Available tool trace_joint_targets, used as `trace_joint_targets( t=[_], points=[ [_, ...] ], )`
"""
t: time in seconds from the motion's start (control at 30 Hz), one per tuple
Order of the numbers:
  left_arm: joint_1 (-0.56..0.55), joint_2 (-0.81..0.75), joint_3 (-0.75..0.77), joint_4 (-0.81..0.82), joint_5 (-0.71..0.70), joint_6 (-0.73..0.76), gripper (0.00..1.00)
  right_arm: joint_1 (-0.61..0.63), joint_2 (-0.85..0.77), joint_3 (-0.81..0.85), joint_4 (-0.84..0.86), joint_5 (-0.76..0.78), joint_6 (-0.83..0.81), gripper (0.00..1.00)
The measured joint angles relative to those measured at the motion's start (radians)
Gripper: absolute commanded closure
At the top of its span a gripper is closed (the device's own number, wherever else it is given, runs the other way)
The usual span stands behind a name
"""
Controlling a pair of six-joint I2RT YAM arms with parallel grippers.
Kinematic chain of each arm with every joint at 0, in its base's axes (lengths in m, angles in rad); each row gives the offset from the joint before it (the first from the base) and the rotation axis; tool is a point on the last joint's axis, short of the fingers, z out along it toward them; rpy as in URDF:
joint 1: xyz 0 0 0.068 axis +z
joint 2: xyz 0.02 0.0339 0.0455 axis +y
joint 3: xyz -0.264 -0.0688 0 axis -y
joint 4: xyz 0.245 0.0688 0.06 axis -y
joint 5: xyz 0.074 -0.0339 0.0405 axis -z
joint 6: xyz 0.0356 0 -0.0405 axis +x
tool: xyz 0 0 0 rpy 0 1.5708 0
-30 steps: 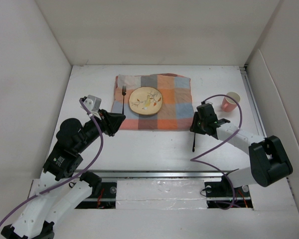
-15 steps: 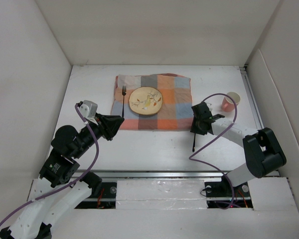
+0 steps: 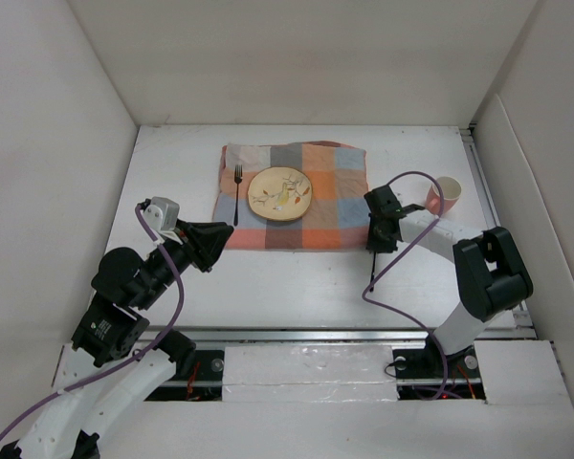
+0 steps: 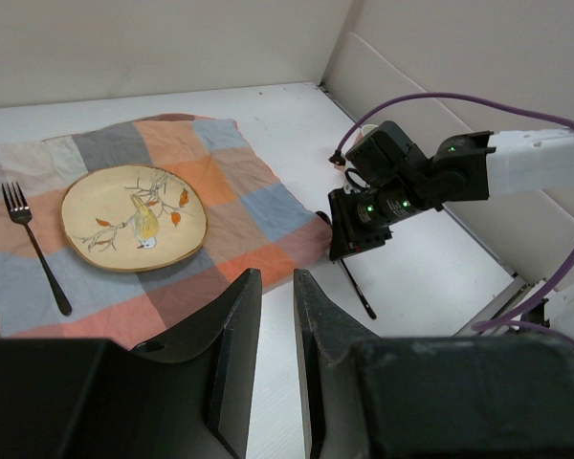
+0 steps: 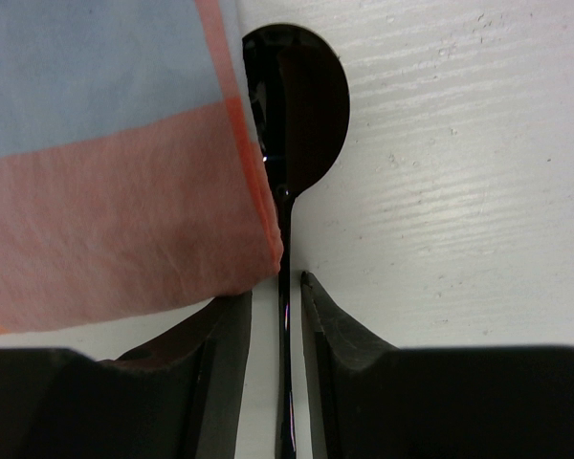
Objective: Set the dinner table for one person
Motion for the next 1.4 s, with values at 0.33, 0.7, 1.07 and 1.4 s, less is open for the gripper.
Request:
trace_joint_targets(
  t=[0.33,0.7,1.07,1.4],
  points=[
    [0.000,-0.070,-0.018,0.000,-0.066,0.005,0.79,-0.056,0.036,0.050,-0.050,-0.078,-0.040,1.00],
    [0.000,-0.061,-0.030,0.002,-0.094,0.005,0.79,-0.089,-0.205,-0.064,-0.149,-0.064,-0.022,1.00],
    [0.000,-0.036,-0.031,0.004,-0.105,0.005,0.79,-0.064,-0.146,0.346,-0.189,-0.102,-0.057,1.00],
    [0.000,-0.015,-0.033,0.006,-0.119,0.005,0.78,0.022,0.363,0.794,-0.130,-0.183,-0.113,1.00]
  ],
)
